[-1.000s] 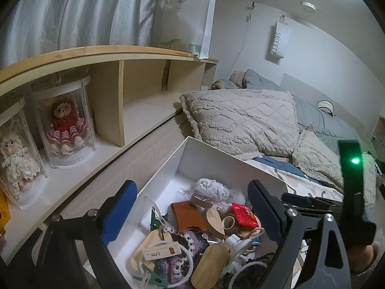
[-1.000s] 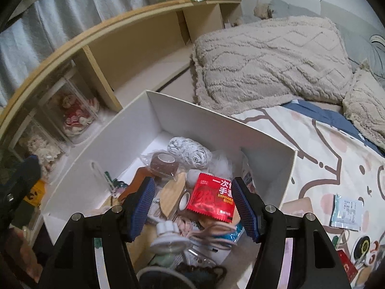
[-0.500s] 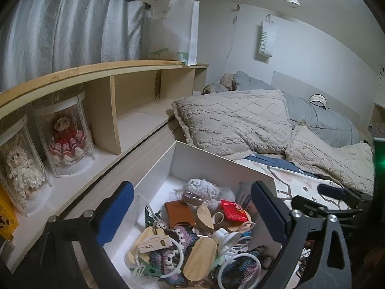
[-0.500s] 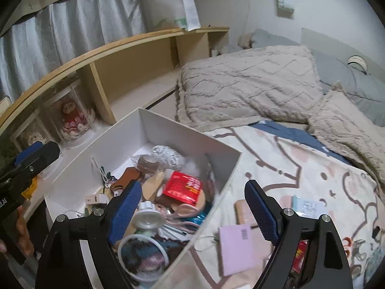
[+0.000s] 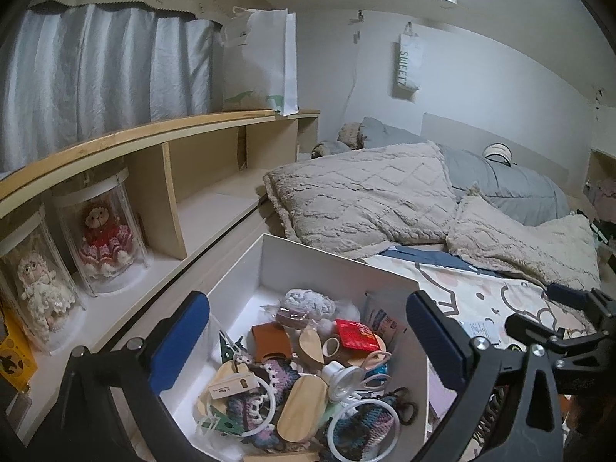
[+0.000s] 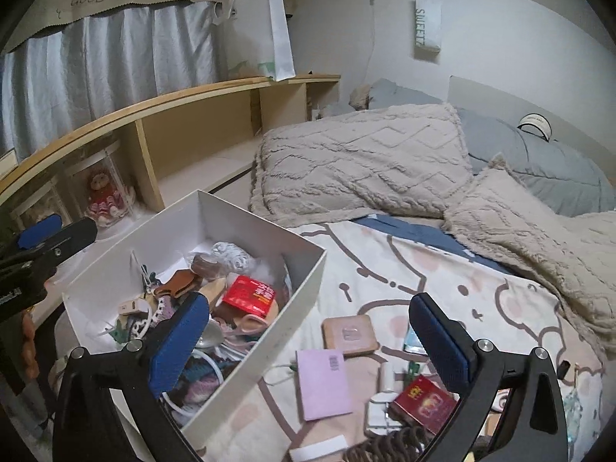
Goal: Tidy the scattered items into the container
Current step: 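Withdraw both tools from the box back toward the bed items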
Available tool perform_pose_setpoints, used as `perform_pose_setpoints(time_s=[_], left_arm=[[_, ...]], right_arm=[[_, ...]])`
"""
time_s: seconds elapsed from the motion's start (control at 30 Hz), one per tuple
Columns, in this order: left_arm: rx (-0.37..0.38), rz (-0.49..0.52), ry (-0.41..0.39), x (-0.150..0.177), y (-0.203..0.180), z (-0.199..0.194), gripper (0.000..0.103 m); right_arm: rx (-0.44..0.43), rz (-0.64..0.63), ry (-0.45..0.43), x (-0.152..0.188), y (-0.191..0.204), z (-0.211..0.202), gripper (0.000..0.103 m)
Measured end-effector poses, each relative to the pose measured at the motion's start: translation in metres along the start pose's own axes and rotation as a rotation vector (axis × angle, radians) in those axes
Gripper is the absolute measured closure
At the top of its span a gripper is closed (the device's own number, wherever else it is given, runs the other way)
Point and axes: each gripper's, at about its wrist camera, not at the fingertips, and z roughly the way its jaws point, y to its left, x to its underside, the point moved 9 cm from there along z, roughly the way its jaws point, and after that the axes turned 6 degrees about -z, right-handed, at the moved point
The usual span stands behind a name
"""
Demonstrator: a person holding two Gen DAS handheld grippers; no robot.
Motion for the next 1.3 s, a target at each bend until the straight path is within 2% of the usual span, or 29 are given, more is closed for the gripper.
perform_pose_setpoints(time_s=[0.53, 1.3], left_arm=[[0.101, 0.089, 0.001, 0.014, -0.063, -0.011, 0.000], [0.237, 0.223, 0.022, 0.054, -0.162, -0.025, 0.000]], right_arm=[[0.147, 0.058, -0.053, 0.035, -0.075, -0.066, 0.000], [0.396, 0.148, -0.038, 0.128, -0.193, -0.159, 0.000]])
